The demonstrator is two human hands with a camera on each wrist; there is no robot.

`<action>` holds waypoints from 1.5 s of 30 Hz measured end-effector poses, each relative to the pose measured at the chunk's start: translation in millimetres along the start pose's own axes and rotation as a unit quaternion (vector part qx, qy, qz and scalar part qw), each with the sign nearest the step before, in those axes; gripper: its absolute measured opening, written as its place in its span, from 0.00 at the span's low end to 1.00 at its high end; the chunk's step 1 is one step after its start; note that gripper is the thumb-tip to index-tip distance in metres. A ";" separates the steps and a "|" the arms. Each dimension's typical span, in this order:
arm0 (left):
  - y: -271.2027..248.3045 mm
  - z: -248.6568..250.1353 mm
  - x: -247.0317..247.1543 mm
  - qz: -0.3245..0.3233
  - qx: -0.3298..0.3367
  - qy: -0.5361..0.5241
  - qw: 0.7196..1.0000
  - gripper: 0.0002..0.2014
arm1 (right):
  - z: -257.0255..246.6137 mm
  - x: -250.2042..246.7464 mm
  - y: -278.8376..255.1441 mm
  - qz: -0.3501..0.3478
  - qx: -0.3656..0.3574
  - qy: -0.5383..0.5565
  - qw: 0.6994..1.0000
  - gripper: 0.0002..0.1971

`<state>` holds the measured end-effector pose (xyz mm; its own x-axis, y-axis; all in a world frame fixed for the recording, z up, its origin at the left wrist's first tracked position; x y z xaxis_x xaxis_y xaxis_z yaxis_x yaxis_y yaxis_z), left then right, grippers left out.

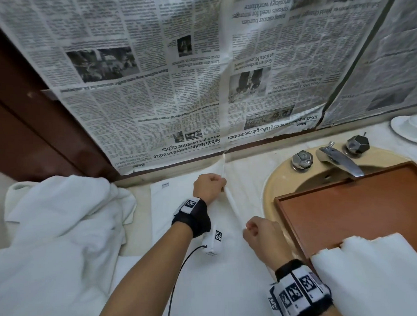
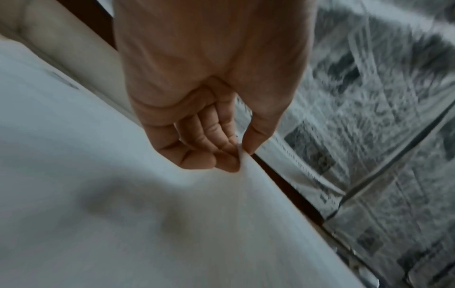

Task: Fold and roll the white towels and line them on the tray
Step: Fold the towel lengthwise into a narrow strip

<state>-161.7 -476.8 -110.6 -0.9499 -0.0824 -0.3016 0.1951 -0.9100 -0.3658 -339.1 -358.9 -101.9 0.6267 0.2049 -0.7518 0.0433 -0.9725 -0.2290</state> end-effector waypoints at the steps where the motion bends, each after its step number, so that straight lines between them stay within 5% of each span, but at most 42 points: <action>1: -4.6 -0.7 -13.7 0.007 0.004 -0.019 1.000 0.05 | -16.2 -0.3 -7.2 0.003 -0.025 0.003 1.000 0.03; 8: -26.8 -43.6 -133.7 0.078 -0.010 -0.085 0.993 0.05 | -134.4 58.3 -39.0 -0.056 -0.143 -0.086 0.984 0.07; 14: -16.7 -111.7 -179.8 0.057 -0.066 0.095 0.992 0.11 | -155.4 156.8 -30.5 -0.158 -0.080 -0.133 0.975 0.17; 18: -9.7 -114.6 -180.6 0.069 -0.045 0.159 0.984 0.11 | -146.7 182.3 -30.5 -0.165 -0.065 -0.141 0.974 0.11; 27: 4.9 -112.8 -182.2 0.127 0.017 0.214 0.968 0.11 | -149.2 185.0 -27.5 -0.155 -0.092 -0.138 0.974 0.06; 35: -15.6 -123.8 -182.9 0.174 0.037 0.168 0.970 0.14 | -89.2 148.8 -50.3 -0.114 -0.102 -0.025 0.988 0.19; 45: -61.9 -132.4 -135.1 0.065 0.031 0.250 0.966 0.13 | -30.9 106.9 -38.0 -0.093 -0.082 -0.050 0.991 0.16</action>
<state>-13.2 -355.5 -163.8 -0.6788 -0.0046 -0.7343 0.2746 -0.9290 -0.2480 -249.7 -303.5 -154.4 0.5163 0.3847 -0.7652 0.2819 -0.9200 -0.2723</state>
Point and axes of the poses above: each hand's wrist, its own y-axis towards the middle knuckle, its own x-axis out of the palm, z = x × y, the point moved 2 cm from there along y, towards the middle knuckle, and after that the axes turned 3 degrees about -y, right-handed, at the moved point
